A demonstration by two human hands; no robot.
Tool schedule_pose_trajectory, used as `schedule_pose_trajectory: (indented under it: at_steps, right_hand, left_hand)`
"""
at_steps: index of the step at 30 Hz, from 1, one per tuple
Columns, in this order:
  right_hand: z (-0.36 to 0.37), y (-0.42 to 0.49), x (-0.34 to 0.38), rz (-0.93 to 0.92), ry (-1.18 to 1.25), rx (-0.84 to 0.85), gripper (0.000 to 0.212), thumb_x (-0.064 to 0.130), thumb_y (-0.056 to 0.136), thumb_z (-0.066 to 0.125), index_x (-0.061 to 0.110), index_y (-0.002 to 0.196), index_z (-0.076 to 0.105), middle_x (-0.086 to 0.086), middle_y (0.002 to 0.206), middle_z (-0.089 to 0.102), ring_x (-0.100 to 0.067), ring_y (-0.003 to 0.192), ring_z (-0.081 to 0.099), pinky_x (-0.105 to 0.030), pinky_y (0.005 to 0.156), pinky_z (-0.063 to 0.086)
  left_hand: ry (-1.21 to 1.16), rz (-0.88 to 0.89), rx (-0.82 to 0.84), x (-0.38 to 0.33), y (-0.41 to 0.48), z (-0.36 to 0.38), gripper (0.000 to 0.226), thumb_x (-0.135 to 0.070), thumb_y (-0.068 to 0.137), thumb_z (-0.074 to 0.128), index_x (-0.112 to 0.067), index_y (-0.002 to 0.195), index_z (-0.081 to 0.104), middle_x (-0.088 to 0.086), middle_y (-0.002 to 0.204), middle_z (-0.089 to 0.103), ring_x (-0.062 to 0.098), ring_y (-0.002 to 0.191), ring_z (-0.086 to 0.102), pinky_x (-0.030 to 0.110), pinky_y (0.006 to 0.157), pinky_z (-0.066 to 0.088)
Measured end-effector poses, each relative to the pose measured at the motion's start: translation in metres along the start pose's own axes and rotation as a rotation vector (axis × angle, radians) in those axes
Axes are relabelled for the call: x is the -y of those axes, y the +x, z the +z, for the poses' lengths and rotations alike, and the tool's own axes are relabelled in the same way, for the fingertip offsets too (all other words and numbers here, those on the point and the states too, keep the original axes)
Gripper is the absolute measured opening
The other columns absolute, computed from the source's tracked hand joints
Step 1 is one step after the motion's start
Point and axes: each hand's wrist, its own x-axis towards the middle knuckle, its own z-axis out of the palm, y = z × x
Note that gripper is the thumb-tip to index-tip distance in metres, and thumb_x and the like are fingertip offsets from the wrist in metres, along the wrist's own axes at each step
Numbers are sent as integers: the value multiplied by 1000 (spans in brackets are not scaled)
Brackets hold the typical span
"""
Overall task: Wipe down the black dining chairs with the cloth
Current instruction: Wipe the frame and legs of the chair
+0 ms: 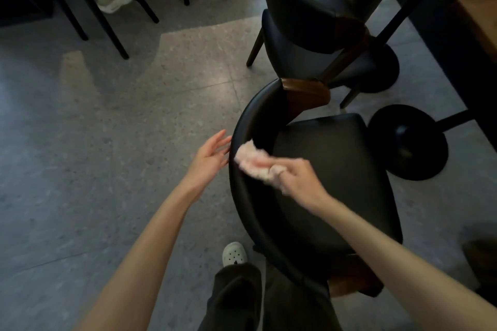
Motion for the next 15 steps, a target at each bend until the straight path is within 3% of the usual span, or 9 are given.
schedule_pose_trajectory:
  at_steps: [3, 5, 6, 7, 10, 13, 15]
  right_hand:
    - [-32, 47, 9, 10, 100, -280, 41, 34, 87, 45, 49, 122, 60, 4, 119, 62, 0, 94, 52, -19, 81, 38]
    - [-43, 92, 12, 10, 54, -383, 45, 30, 93, 41, 44, 134, 51, -3, 137, 51, -5, 105, 52, -27, 89, 43]
    - [-41, 113, 9, 16, 24, -375, 48, 21, 97, 39, 37, 142, 45, -5, 151, 39, -16, 126, 47, -36, 103, 42]
    - [-35, 130, 7, 37, -42, -348, 53, 10, 98, 38, 30, 147, 38, -5, 159, 23, -23, 142, 30, -41, 115, 29]
    - [-2, 143, 5, 90, -293, -297, 75, -12, 90, 35, 23, 154, 18, -8, 163, -7, -31, 149, -7, -40, 120, 1]
    - [21, 111, -11, -33, -335, -293, 80, -16, 86, 33, 19, 155, 13, -7, 163, -5, -28, 149, -11, -42, 120, -3]
    - [37, 66, -24, -109, -266, -188, 78, -14, 85, 30, 17, 155, 14, -5, 163, -2, -23, 149, -10, -44, 122, 1]
  left_hand:
    - [12, 14, 7, 0, -3, 0, 51, 6, 99, 36, -10, 148, 30, 7, 146, 44, 18, 131, 45, 25, 97, 43]
    - [59, 28, 15, 1, -4, -1, 52, 6, 99, 35, -10, 148, 30, 6, 147, 42, 19, 134, 43, 26, 97, 43]
    - [95, 41, 18, 2, -4, 0, 53, 7, 99, 34, -10, 149, 30, 5, 148, 41, 17, 133, 43, 25, 96, 44]
    - [132, 60, 16, 4, -3, 2, 53, 8, 99, 33, -10, 149, 29, 5, 148, 40, 14, 130, 44, 23, 93, 45]
    - [206, 117, -29, 11, 0, 6, 53, 4, 100, 33, -14, 149, 28, 6, 148, 40, 13, 124, 48, 27, 99, 45]
    - [233, 143, -68, 20, 4, 6, 52, 2, 100, 33, -17, 149, 29, 4, 145, 43, 11, 127, 45, 36, 110, 38]
    - [220, 147, -89, 24, 5, 7, 51, 3, 100, 33, -16, 148, 32, 1, 139, 46, 14, 130, 45, 43, 113, 35]
